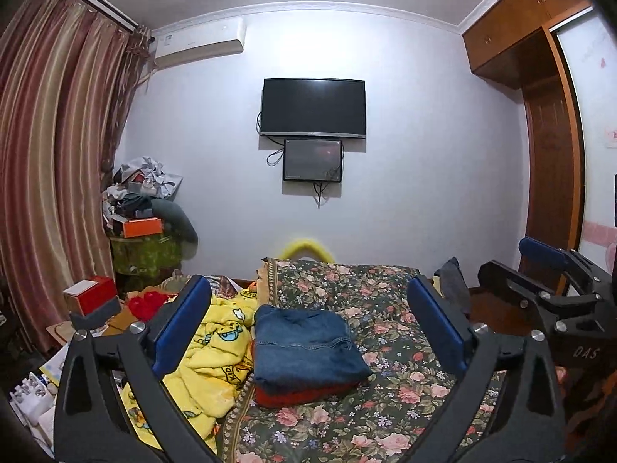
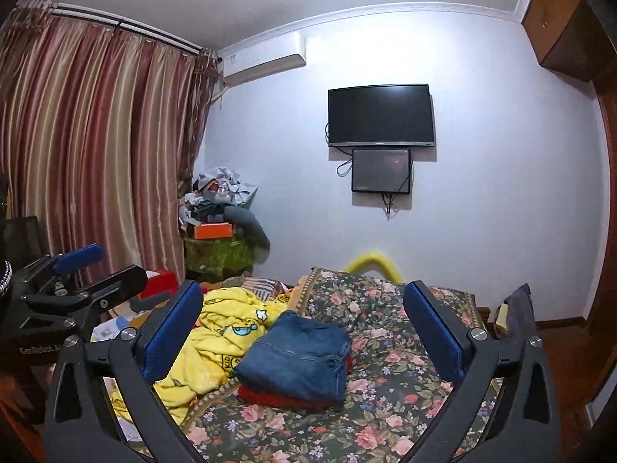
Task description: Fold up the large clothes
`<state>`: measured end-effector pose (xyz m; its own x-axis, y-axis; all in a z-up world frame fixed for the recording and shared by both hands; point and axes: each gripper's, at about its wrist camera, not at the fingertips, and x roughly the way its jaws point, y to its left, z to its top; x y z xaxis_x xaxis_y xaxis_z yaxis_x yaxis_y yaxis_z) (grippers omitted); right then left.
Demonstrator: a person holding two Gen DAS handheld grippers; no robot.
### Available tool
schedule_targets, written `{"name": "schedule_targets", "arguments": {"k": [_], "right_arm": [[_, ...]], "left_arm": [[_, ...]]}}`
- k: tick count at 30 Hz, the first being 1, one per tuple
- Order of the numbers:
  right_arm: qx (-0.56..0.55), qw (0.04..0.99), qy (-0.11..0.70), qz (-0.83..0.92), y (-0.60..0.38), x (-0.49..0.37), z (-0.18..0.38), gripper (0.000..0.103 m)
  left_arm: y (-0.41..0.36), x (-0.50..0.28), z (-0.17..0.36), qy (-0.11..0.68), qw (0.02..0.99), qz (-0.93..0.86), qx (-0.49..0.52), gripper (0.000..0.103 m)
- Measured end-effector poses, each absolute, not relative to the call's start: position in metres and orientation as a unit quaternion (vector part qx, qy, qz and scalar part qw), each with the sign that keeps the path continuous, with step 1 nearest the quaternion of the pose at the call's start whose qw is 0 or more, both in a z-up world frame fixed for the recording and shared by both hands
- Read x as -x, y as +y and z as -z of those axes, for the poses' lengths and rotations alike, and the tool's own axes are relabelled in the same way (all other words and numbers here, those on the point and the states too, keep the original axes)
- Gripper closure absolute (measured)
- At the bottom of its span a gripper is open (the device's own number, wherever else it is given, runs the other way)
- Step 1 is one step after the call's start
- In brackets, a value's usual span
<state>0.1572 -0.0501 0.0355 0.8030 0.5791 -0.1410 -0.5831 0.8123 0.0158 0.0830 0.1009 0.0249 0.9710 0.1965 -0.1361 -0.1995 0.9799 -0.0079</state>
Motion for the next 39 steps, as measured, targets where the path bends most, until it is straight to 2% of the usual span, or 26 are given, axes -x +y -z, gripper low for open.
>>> {"name": "schedule_targets", "arguments": {"k": [39], "right_arm": [[-0.006,0.948,0.107,-0.3,-0.059,-0.154,-0.025,0.0]], "left_arm": [[0.116,-0.101,-0.005,0.103,0.989,-0.107,0.018,0.001]]}}
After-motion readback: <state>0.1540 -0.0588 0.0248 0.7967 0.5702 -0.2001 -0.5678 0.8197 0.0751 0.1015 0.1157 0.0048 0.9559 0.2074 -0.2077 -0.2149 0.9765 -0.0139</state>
